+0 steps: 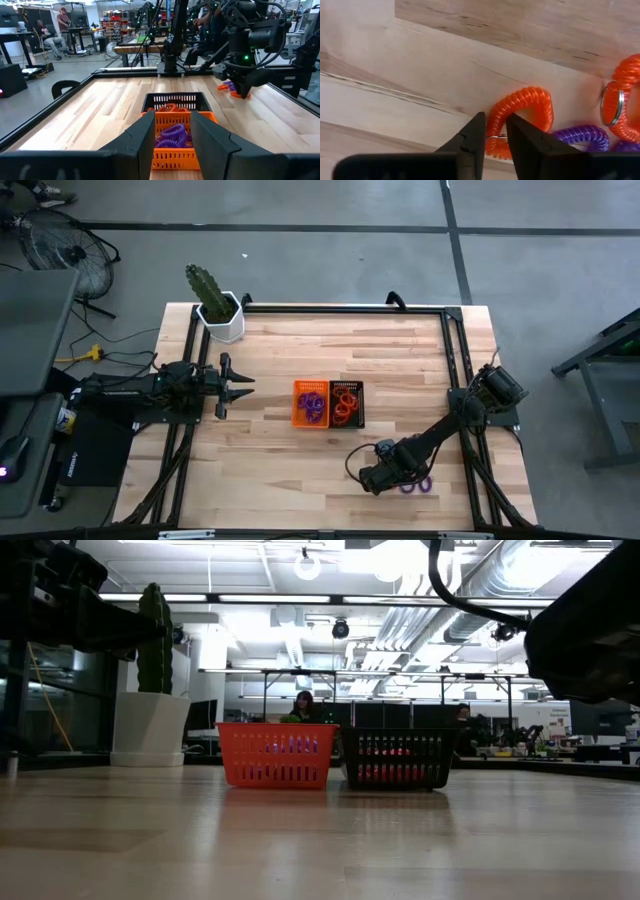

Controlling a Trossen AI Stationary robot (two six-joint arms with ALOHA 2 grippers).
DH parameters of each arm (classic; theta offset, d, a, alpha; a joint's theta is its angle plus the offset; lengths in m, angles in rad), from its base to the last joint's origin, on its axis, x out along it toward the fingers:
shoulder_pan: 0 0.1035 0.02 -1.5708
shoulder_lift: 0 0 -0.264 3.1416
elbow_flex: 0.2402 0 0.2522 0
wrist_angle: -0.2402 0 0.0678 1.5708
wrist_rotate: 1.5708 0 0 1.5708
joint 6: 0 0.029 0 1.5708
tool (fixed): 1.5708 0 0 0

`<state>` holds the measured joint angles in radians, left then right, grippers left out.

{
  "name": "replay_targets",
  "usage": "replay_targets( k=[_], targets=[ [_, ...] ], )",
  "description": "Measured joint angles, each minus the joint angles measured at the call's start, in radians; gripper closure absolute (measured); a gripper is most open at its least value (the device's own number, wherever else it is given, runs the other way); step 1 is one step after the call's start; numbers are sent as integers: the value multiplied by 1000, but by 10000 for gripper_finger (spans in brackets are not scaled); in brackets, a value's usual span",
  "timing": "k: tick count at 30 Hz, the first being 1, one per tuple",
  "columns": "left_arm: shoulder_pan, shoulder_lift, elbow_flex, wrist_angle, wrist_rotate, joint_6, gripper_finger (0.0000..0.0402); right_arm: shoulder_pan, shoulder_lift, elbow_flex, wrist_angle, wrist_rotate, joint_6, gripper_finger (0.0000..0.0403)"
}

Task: Sort spring keychains
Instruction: Put the orange spring keychain into the black bin

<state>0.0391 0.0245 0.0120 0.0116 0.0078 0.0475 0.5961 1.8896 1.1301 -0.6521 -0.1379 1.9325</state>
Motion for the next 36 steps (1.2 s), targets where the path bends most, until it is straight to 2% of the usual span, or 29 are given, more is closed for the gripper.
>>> replay_targets(
  k=[9,13,20,28,36],
  targets=[
    [0,0,0,0,0,0,279,-1,0,0,8,4,-73,373],
    [0,0,0,0,0,0,279,-12,4,20,20,24,-130,374],
    [0,0,0,0,0,0,279,-40,7,79,47,133,-260,371],
    [0,0,0,0,0,0,279,-108,6,199,40,180,-534,375],
    [0,0,0,0,0,0,279,-225,5,352,-16,184,-848,374]
  ],
)
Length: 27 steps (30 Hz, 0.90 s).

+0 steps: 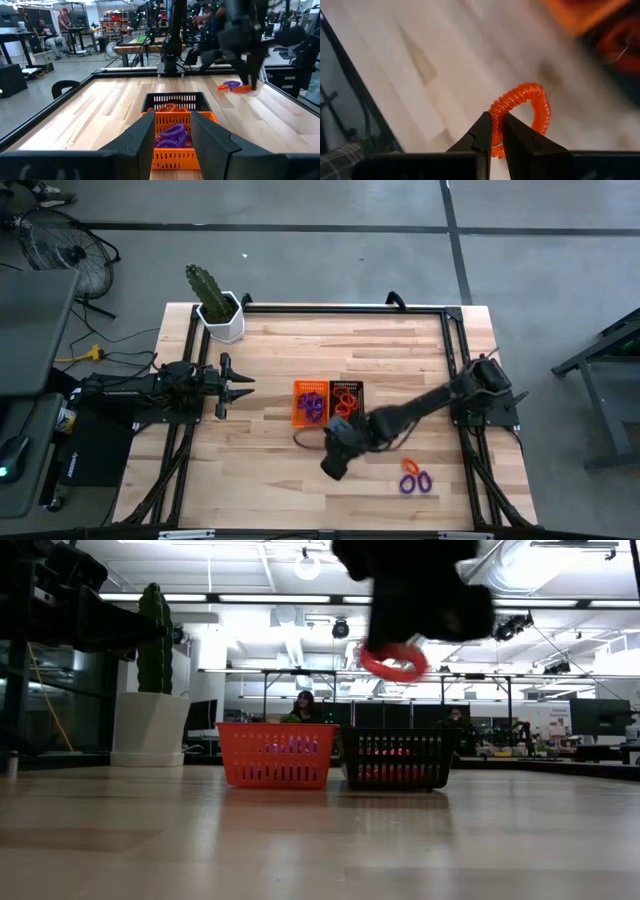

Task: Sort spring keychains
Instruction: Put the orange spring keychain into the black bin

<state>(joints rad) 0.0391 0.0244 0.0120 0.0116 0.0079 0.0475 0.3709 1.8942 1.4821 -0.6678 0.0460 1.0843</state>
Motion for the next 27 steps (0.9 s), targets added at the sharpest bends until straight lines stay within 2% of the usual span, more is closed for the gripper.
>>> replay_targets(
  k=[8,14,19,27],
  targets=[
    [0,0,0,0,0,0,279,-139,-3,153,-211,-49,-293,370],
    [0,0,0,0,0,0,279,-229,-3,158,-393,-76,-508,372],
    [0,0,0,0,0,0,279,-276,-3,107,-392,-82,-638,368],
    [0,0,0,0,0,0,279,-287,-3,2,-285,-81,-827,366]
  ],
)
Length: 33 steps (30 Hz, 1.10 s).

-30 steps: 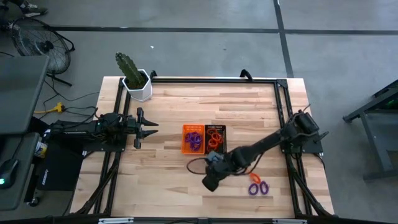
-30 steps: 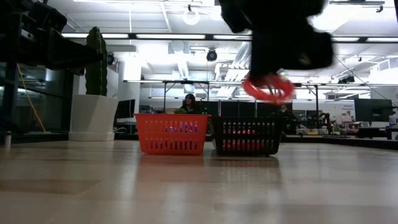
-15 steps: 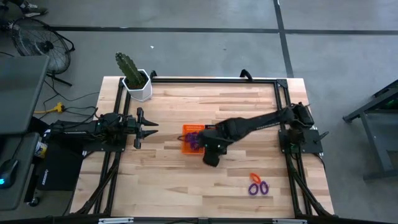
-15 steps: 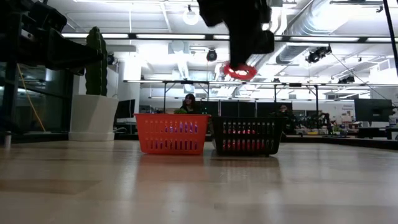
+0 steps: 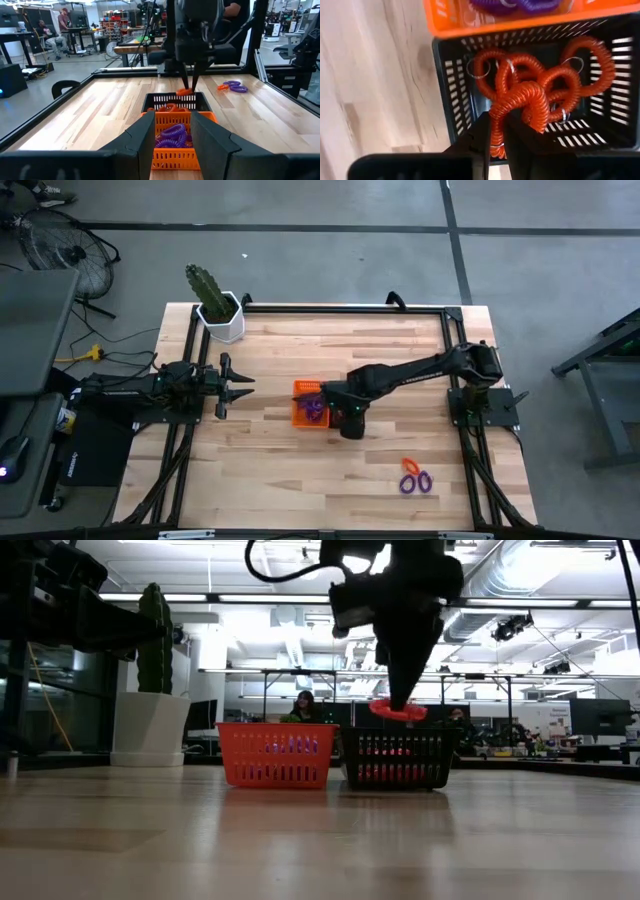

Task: Sort spring keychains
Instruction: Put the orange spring keychain into the black bin

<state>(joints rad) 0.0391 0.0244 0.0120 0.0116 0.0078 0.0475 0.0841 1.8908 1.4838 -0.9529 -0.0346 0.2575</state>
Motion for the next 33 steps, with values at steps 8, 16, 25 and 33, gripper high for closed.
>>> replay_targets(
  k=[8,16,25,33],
  targets=[
    [0,0,0,0,0,0,279,0,0,-55,83,-1,36,332],
    [0,0,0,0,0,0,279,1,0,-60,68,-4,217,273],
    [0,0,0,0,0,0,279,56,-74,-59,-60,-27,549,236],
    [0,0,0,0,0,0,279,186,-111,-58,-294,43,799,239]
  ],
)
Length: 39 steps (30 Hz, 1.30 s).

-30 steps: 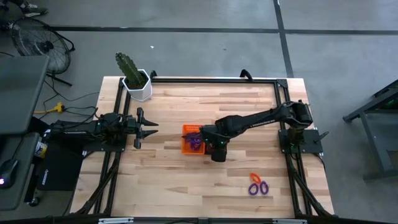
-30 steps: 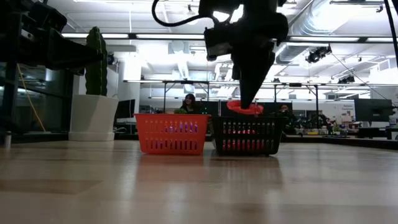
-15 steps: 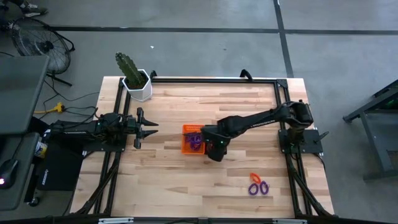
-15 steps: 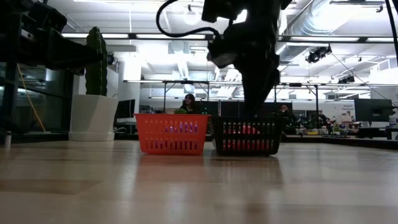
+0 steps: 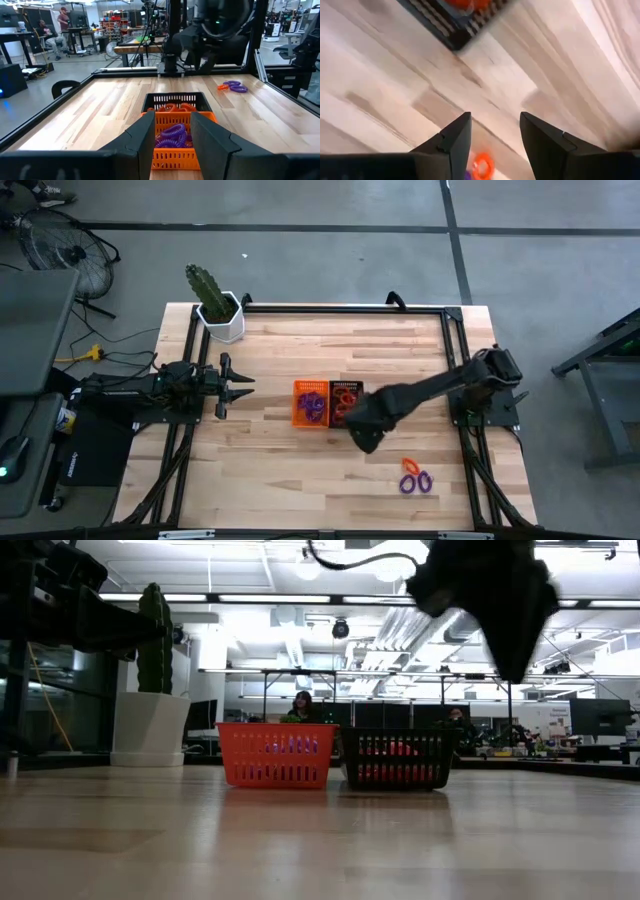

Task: Sort spring keychains
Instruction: Put the orange spring keychain into the black bin

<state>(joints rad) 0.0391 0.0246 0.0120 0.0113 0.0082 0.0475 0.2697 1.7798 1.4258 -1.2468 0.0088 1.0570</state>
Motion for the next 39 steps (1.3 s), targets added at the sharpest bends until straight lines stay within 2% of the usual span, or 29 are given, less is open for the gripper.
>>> replay_targets(
  k=[9,14,23,34,39],
  targets=[
    [0,0,0,0,0,0,279,170,0,0,-122,-19,208,230],
    [0,0,0,0,0,0,279,259,-6,-27,-111,-46,295,230],
    [0,0,0,0,0,0,279,339,-88,-273,199,-96,416,213],
    [0,0,0,0,0,0,279,356,-105,-452,489,-122,446,190],
    [0,0,0,0,0,0,279,355,-105,-492,527,-120,465,190]
  ],
)
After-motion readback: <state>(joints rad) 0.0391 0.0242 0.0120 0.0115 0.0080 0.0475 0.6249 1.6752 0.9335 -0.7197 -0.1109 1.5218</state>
